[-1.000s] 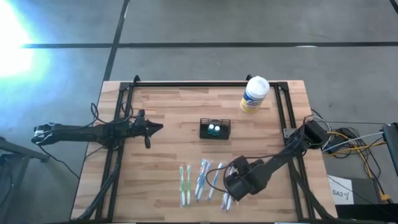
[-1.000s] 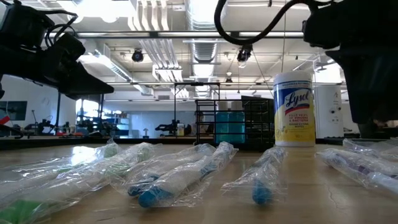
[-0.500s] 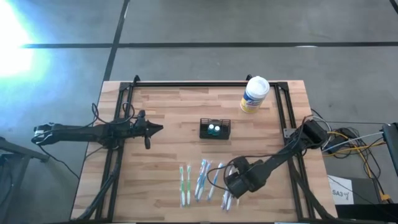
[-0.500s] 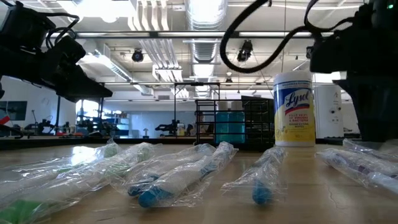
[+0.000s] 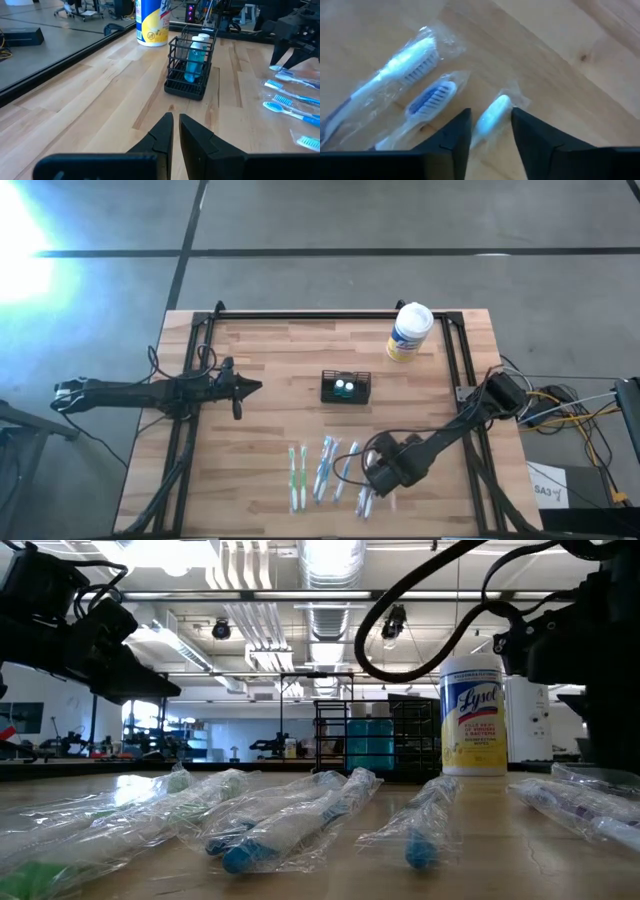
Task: Pick & Place toothbrushing station
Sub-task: Put the orange toothbrush into the wire organizer
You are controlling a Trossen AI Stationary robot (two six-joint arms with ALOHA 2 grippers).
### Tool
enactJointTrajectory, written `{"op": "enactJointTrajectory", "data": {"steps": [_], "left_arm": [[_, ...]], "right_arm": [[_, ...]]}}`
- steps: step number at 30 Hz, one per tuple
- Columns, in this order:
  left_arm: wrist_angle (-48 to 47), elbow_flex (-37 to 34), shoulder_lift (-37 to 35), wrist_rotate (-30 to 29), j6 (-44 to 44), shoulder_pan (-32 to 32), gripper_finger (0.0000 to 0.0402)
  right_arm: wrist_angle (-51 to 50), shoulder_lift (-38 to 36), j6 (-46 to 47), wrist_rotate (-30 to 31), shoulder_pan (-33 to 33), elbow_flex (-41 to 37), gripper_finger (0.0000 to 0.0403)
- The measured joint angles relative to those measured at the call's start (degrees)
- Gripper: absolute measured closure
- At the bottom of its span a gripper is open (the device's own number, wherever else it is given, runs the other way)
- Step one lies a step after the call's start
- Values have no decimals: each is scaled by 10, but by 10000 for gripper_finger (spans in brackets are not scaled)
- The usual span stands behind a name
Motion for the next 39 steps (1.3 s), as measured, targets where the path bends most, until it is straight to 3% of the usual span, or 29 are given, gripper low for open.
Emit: {"op": "enactJointTrajectory", "data": {"steps": [8,14,20,24,29,32,36,39], "left_arm": [[-1,0,0,0,0,0,367],[-1,0,0,0,0,0,367],[-1,0,0,0,0,0,367],[0,0,0,0,0,0,367],[0,0,0,-1,0,0,367],[0,0,0,-1,0,1,367],[1,0,0,-1,1,1,367],[0,0,0,-1,1,1,367]], "right_arm": [[3,0,-52,0,0,1,355],[2,0,-61,6,0,4,385],[2,-24,-107,104,0,33,388],[2,-69,-172,204,1,62,389],[51,-140,-331,386,19,89,389],[125,-190,-465,449,23,87,390],[223,-247,-645,470,19,73,390],[299,-283,-762,439,6,47,390]]}}
